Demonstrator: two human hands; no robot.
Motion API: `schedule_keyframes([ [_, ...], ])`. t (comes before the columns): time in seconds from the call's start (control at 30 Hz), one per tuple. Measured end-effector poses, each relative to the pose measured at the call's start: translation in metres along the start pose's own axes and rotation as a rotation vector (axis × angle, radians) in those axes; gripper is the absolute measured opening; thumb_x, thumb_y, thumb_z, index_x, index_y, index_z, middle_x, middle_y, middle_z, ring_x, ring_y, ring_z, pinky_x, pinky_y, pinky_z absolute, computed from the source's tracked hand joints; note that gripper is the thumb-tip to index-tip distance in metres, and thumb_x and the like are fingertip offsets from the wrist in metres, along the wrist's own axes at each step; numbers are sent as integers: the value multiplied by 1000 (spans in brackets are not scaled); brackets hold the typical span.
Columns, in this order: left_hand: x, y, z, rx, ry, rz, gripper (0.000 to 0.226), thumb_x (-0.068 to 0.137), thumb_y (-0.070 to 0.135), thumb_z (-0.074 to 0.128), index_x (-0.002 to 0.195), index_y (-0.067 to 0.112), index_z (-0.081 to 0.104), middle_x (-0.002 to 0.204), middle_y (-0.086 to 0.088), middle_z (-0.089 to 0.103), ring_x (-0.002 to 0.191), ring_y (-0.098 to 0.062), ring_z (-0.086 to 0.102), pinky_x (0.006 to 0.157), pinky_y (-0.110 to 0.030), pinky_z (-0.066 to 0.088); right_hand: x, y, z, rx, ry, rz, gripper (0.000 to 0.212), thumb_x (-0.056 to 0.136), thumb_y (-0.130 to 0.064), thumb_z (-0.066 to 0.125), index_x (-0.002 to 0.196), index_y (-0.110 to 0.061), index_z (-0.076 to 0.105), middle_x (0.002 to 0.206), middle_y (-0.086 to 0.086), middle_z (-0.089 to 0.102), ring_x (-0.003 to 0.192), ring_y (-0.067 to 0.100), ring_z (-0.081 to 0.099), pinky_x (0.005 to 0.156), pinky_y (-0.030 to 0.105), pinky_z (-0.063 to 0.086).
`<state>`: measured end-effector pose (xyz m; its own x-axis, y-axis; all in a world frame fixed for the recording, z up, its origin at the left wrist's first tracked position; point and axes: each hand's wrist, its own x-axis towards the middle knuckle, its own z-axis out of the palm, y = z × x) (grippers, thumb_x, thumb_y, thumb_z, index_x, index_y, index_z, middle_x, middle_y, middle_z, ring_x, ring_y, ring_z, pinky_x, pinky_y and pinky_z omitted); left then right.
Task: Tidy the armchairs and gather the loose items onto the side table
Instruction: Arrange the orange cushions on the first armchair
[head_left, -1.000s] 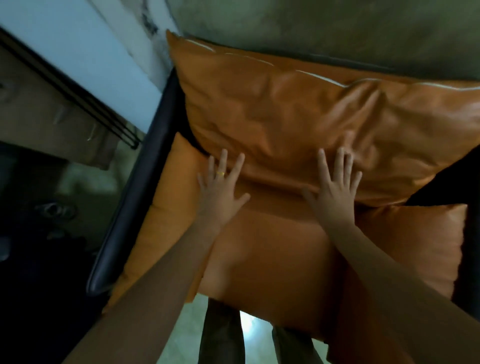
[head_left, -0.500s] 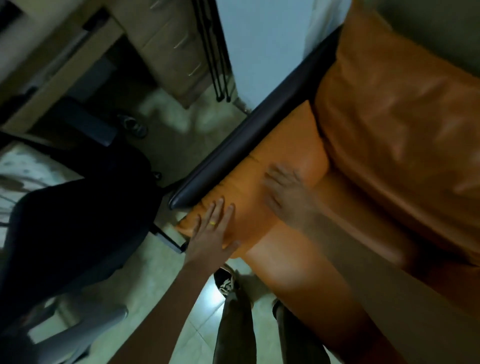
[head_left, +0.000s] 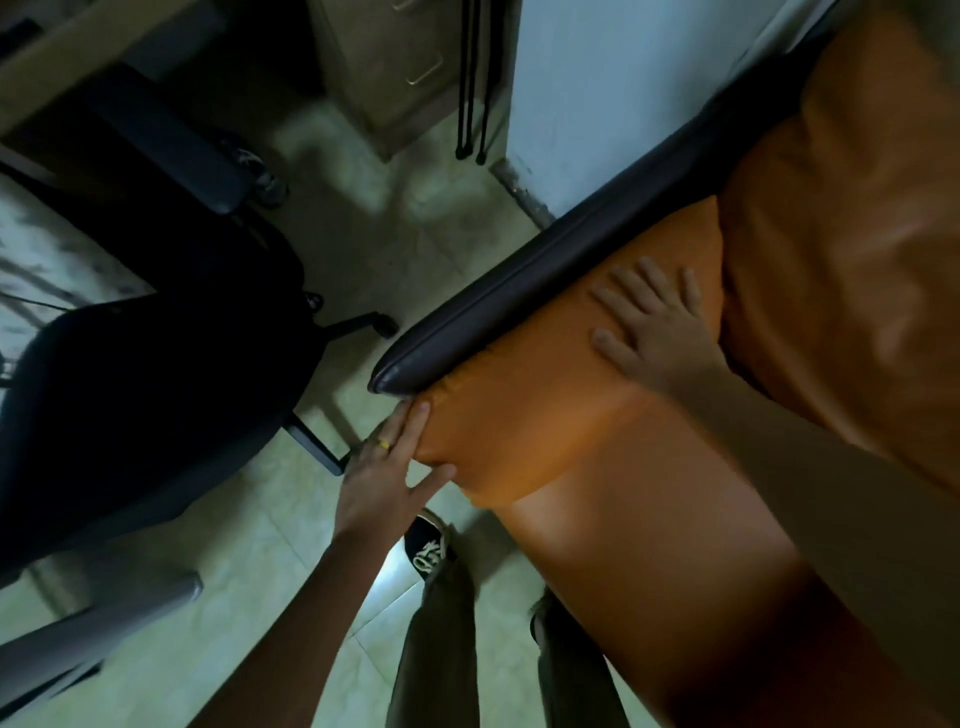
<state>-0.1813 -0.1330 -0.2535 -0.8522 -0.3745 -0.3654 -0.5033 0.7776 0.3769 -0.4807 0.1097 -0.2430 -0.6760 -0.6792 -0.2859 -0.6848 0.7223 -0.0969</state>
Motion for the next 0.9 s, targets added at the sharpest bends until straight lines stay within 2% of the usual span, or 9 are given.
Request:
schedule_keyframes([
  [0.13, -15, 11, -5, -95, 329, -24, 70, 86, 72, 48, 136, 24, 61, 151, -1, 47, 144, -30, 35, 110, -58, 38, 11, 1, -12, 47, 34, 216, 68, 102, -61, 19, 159, -24, 20, 166, 3, 19, 155, 22, 5, 123, 55, -3],
  [0.2, -12, 38, -11, -86, 444, 62, 62, 85, 63, 61, 131, 22, 65, 150, -2, 49, 144, -28, 35, 114, -56, 32, 13, -17, -17, 91, 87, 133, 66, 102, -53, 26, 156, -16, 30, 162, 10, 30, 153, 28, 17, 124, 55, 0],
  [0.3, 7, 91, -12, -111, 309, 67, 64, 87, 66, 58, 139, 29, 57, 155, 1, 41, 149, -23, 25, 120, -48, 23, 0, -38, -5, 73, 121, -88, 64, 100, -52, 30, 151, -14, 41, 154, 10, 44, 150, 28, 26, 123, 54, 1],
  [0.4, 24, 119, 3, 1, 99, 52, 62, 92, 73, 40, 143, 39, 48, 161, 8, 29, 152, -22, 13, 124, -49, 9, -10, -35, 10, 62, 127, -15, 61, 101, -53, 29, 151, -20, 40, 157, 3, 41, 152, 25, 20, 122, 58, -2],
  [0.57, 14, 97, 11, 66, 111, -79, 62, 98, 68, 29, 154, 41, 26, 165, 5, 18, 154, -20, 8, 124, -44, 4, 4, -8, -1, 65, 79, 94, 61, 100, -56, 25, 155, -29, 32, 165, 0, 23, 155, 25, 5, 119, 65, -2],
  [0.67, -2, 91, 11, -54, 174, -278, 66, 94, 71, 36, 152, 39, 31, 165, 0, 19, 153, -25, 8, 124, -50, 9, 14, 4, -14, 106, 0, 239, 69, 97, -57, 20, 159, -26, 18, 168, -3, 11, 155, 24, -5, 118, 68, 1],
  [0.77, -14, 99, 16, -294, 255, -476, 73, 88, 72, 48, 151, 39, 33, 167, -2, 4, 153, -28, -5, 121, -59, 16, 21, -6, -19, 175, -80, 334, 74, 95, -55, 22, 161, -23, 10, 169, -6, 1, 154, 24, -14, 117, 69, 1],
  [0.83, -16, 105, 22, -485, 278, -597, 83, 83, 72, 57, 153, 44, 23, 166, 2, -12, 152, -33, -12, 121, -59, 13, 22, -11, -18, 207, -95, 356, 76, 94, -55, 22, 161, -21, 8, 169, -6, -3, 153, 24, -17, 116, 70, -2],
  [0.9, -13, 111, 25, -651, 289, -641, 96, 81, 68, 65, 155, 47, 8, 165, 4, -17, 153, -32, -7, 121, -56, 18, 19, -8, -14, 198, -78, 330, 77, 95, -57, 20, 161, -20, 7, 169, -5, -2, 153, 25, -17, 115, 71, -2],
])
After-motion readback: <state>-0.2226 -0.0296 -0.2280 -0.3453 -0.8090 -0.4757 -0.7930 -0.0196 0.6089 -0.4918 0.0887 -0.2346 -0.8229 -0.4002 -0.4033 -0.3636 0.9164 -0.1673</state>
